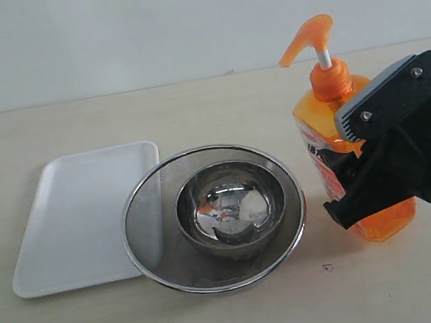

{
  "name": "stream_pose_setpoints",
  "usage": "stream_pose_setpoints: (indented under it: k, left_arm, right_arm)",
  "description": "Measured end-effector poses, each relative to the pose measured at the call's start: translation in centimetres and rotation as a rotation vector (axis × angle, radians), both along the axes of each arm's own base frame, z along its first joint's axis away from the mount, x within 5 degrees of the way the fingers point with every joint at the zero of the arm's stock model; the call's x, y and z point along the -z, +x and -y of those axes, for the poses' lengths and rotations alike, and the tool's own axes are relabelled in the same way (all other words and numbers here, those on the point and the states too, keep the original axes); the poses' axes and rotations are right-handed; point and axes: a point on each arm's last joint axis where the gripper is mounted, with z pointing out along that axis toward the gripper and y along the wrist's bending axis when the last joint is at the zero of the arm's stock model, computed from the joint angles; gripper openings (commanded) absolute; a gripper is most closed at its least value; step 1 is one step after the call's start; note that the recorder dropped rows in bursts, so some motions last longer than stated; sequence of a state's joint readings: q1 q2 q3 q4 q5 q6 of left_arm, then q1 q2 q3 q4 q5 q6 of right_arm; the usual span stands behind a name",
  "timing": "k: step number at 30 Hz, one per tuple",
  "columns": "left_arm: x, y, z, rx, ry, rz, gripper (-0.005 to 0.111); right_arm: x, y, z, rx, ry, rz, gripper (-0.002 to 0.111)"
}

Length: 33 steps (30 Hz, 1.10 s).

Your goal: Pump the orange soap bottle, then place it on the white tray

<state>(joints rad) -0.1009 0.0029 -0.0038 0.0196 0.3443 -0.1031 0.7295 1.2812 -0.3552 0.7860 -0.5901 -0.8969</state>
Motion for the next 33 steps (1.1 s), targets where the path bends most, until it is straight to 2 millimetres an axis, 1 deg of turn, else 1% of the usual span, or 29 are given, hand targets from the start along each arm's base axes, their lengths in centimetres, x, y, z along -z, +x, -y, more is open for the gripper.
stream_pose_setpoints:
  k: [3,6,8,11,14,17,22,25,28,31,33]
  left_arm:
    - [0.0,0.0,0.0,0.005,0.028,0.003,0.005]
    - [0.0,0.0,-0.1,0.018,0.114,0.015,0.005]
    - [-0.3,0.1,-0.1,0.025,0.15,0.048,0.005]
    - [-1.0,0.2,0.0,0.026,0.142,0.12,0.005]
    - [-1.4,0.2,0.1,0.025,0.053,0.165,0.005]
    - [-1.8,0.2,0.3,0.022,-0.098,0.185,0.005]
    - [-2.0,0.2,0.7,0.013,-0.472,0.163,0.005]
    - [-2.2,0.2,0.9,0.01,-0.657,0.142,0.005]
    - [-2.2,0.1,1.1,0.013,-0.761,0.121,0.005]
    - [-2.3,0.0,1.6,0.054,-0.776,0.072,0.005]
    - [-2.9,-0.3,2.0,0.102,-0.759,0.06,0.005]
  right_arm:
    - [0.0,0.0,0.0,0.001,-0.004,0.002,0.001]
    - [0.0,0.0,0.0,0.002,-0.012,0.004,0.001]
    - [0.0,0.0,0.1,0.004,-0.017,0.006,0.001]
    - [0.0,0.0,0.1,0.007,-0.02,0.006,0.001]
    - [0.0,0.0,0.1,0.006,-0.026,0.008,0.001]
    - [0.0,0.0,0.1,0.008,-0.027,0.009,0.001]
    - [0.0,0.1,0.2,0.009,-0.034,0.014,0.001]
    - [0.0,0.1,0.2,0.008,-0.038,0.013,0.001]
    - [0.0,0.1,0.2,0.008,-0.038,0.013,0.001]
    - [0.0,0.1,0.2,0.008,-0.038,0.013,0.001]
    - [0.0,0.1,0.2,0.008,-0.038,0.013,0.001]
